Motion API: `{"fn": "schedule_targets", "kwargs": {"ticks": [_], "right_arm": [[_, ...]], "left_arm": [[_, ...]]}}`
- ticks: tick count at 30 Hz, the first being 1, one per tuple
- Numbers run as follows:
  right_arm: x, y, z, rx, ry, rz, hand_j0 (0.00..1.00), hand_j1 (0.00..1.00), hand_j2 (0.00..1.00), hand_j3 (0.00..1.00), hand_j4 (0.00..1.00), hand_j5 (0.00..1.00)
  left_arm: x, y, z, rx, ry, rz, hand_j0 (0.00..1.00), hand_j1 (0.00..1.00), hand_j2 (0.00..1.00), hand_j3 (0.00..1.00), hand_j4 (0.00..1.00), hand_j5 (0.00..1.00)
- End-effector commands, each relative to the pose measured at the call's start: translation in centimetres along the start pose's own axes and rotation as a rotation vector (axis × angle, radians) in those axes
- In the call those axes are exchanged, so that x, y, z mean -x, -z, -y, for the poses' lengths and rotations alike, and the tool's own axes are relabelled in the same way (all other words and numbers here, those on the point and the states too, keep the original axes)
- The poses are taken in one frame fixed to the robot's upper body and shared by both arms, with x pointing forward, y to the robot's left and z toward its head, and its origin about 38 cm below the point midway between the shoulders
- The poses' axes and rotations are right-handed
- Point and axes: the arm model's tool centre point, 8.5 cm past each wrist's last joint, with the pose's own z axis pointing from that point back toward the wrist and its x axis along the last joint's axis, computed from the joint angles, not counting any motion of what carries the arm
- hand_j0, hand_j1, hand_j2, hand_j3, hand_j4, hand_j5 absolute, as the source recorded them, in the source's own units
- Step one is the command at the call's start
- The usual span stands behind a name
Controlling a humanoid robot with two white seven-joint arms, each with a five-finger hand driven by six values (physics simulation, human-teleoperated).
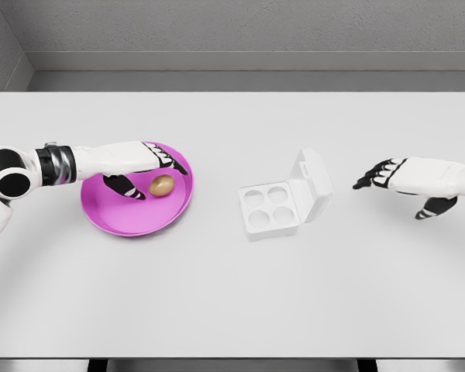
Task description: Pack egg into the box and close the box lid
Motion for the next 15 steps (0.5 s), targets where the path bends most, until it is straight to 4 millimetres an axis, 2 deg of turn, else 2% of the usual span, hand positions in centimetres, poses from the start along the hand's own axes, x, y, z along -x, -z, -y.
{"fn": "schedule_targets", "kwargs": {"ticks": [1,15], "right_arm": [[-0.02,0.0,0.01,0.002,0.004,0.001,1.0,1.0,1.0,1.0,1.0,1.0],[-0.46,0.07,0.31,0.008,-0.008,0.012,1.0,1.0,1.0,1.0,1.0,1.0]], "left_arm": [[0.02,-0.05,-0.06,-0.004,-0.006,0.0,0.86,0.86,0.86,0.86,0.86,0.86],[-0.07,0.04,0.14,-0.003,-0.009,0.003,0.85,0.85,0.85,0.85,0.85,0.85]]}}
